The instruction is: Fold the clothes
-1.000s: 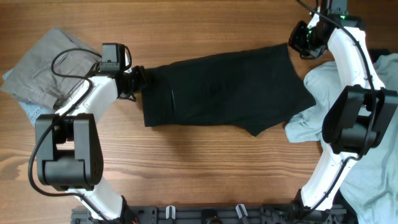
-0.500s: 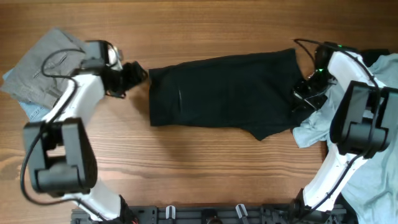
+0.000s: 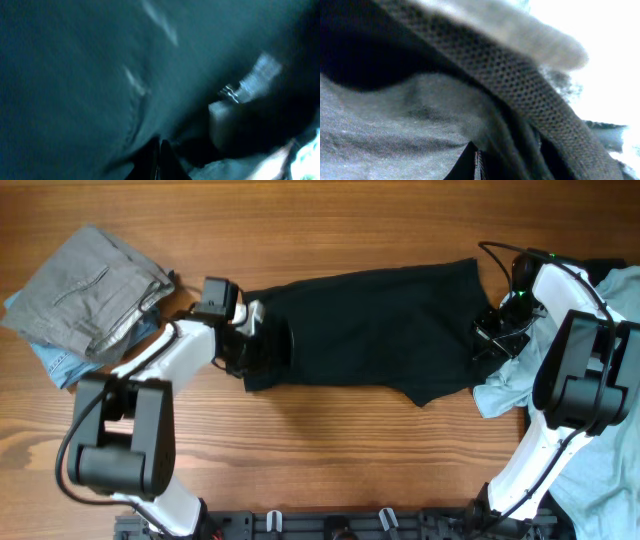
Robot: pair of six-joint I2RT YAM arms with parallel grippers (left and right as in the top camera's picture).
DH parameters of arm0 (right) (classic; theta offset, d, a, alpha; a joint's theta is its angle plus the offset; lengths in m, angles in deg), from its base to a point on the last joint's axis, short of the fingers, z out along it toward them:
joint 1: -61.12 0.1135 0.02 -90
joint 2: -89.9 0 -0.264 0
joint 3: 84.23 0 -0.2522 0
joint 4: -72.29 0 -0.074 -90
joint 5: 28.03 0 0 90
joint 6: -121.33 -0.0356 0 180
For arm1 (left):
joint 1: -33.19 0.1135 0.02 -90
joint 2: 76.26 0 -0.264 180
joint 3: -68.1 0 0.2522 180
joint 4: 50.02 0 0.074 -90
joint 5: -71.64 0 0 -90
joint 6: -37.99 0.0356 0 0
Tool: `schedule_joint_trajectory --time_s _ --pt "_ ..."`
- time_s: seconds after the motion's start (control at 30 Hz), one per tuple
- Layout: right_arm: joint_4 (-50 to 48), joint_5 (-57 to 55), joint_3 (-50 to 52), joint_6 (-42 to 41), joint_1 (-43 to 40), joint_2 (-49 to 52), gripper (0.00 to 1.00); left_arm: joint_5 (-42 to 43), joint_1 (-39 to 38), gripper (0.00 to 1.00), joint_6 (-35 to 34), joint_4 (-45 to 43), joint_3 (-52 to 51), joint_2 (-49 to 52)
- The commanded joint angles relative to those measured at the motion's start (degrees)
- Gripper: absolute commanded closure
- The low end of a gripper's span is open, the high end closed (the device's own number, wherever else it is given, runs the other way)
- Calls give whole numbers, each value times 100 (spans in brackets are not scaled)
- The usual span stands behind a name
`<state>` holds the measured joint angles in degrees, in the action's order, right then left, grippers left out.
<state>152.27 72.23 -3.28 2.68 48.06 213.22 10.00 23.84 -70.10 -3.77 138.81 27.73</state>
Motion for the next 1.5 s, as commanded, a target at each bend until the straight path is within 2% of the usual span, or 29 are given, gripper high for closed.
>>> schedule_joint_trajectory --time_s 0.0,0.07,0.17,0.27,0.3,0.4,0.43,0.47,0.5,0.57,0.63,0.67,0.73,0.83,1.0,1.1,1.17,1.23,1.27,1.3,1.37,1.47 --pt "-70 -385 111 168 -79 179 93 -1574 225 96 -1185 -37 -273 297" --pt "-15 -382 24 251 -79 105 92 -1655 420 96 -1239 -55 -262 275" --pt "138 -195 -168 717 -48 -299 90 -1670 1182 96 -1241 308 -35 133" --pt "138 944 -170 1690 116 -824 87 -1639 1958 96 -1207 638 369 -87" --pt "216 1191 -170 1812 264 -931 87 -1574 2140 96 -1038 638 538 -232" --pt "284 1178 -94 1650 680 -931 86 -914 2221 88 -479 527 883 -660" --pt "175 1152 -22 1633 883 -931 85 -540 2153 78 -184 433 957 -815" --pt "81 1012 -7 1471 1012 -931 84 -380 2074 62 -39 389 962 -909" --pt "-76 785 -7 1137 1158 -931 84 -369 1930 50 79 422 960 -935" --pt "-282 758 -7 1023 1255 -931 84 -369 1729 35 415 444 940 -826" --pt "-404 774 -7 949 1298 -931 84 -341 1469 11 892 417 863 -623" --pt "-424 774 -7 914 1300 -931 84 -245 1362 4 1169 433 850 -494" --pt "-446 774 -7 916 1300 -931 85 31 1189 0 1655 476 850 -177" --pt "-442 776 -7 918 1300 -931 85 37 1143 0 1655 535 850 348" --pt "-433 774 -7 914 1300 -931 85 1276 1086 0 2236 396 850 1137" --pt "-452 774 -7 918 1300 -931 84 1445 774 7 2540 306 850 1515" --pt "-457 774 -9 916 1300 -931 84 1067 503 21 2509 192 850 1725" --pt "-455 774 -7 916 1300 -931 84 494 339 55 2157 181 852 1775" --pt "-448 774 -7 918 1300 -931 85 389 339 90 1978 175 859 1773" --pt "-437 800 -9 916 1300 -931 86 391 391 96 1867 186 863 1773" --pt "-402 970 -9 914 1298 -933 90 391 621 96 1755 551 951 1657" --pt "-358 1034 -20 946 1298 -999 91 389 1231 96 1757 1884 1620 1189"
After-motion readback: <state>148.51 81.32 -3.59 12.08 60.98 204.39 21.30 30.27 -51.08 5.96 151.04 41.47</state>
